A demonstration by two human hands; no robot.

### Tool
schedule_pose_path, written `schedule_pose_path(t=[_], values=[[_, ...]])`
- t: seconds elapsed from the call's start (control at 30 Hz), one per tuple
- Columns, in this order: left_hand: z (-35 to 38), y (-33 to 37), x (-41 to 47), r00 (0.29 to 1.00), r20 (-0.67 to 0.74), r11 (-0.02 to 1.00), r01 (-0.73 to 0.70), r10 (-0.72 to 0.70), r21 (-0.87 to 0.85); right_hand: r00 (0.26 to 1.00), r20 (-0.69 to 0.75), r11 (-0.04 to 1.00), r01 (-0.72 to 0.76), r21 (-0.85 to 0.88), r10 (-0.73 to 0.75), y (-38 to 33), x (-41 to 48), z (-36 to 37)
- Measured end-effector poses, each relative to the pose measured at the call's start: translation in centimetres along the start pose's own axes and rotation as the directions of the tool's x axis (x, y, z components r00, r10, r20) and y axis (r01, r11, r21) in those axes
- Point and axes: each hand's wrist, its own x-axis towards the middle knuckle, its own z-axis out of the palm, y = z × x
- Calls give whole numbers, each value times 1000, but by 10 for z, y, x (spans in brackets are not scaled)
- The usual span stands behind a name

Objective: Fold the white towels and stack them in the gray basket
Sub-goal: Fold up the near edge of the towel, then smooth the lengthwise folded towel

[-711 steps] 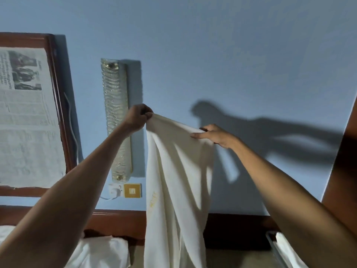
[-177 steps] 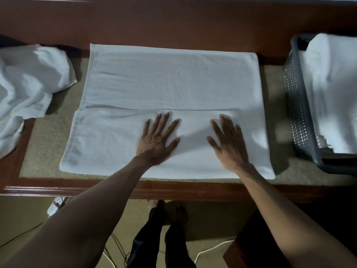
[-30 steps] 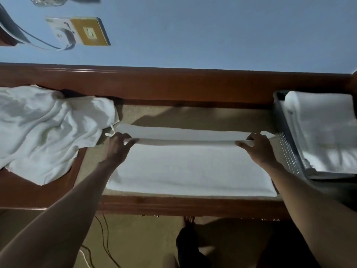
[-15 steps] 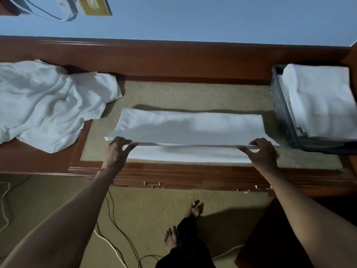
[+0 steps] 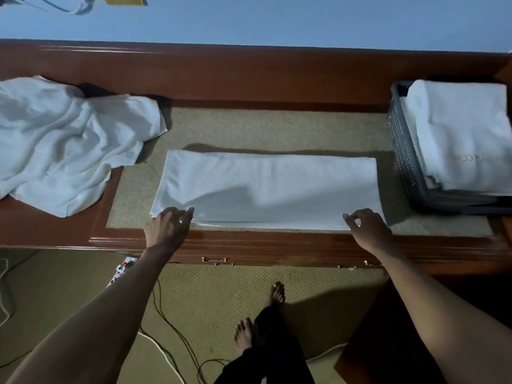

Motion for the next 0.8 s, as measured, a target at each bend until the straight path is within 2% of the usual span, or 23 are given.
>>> schedule_pose_path(t=[0.07, 0.13, 0.27, 0.33, 0.4, 0.53, 0.63, 0.73, 0.8], values=[[2, 15, 9, 998, -51, 1000, -20, 20, 10, 997, -80, 998, -25, -55, 21, -5, 6, -8], [4, 38, 20, 996, -79, 999, -49, 48, -8, 984, -173, 998, -52, -32, 46, -7, 18, -14], [18, 103, 41, 983, -109, 984, -156, 146, -86, 959, -241, 984, -124, 126, 152, 1, 47, -20], [32, 136, 50, 966, -118, 964, -241, 228, -111, 944, -254, 960, -148, 238, 209, 6, 65, -21], [51, 167, 61, 943, -110, 938, -325, 313, -119, 932, -277, 948, -155, 277, 233, 11, 85, -23], [88, 225, 77, 921, -40, 911, -389, 387, -135, 907, -273, 916, -224, 333, 321, 22, 128, -26], [109, 256, 87, 907, 68, 904, -405, 416, -139, 880, -260, 866, -267, 423, 398, 40, 164, -23], [127, 271, 96, 881, 192, 901, -422, 433, -95, 900, -181, 817, -257, 517, 397, 49, 184, -26], [138, 272, 99, 875, 226, 902, -427, 428, -54, 901, -196, 814, -234, 532, 387, 56, 194, -28]])
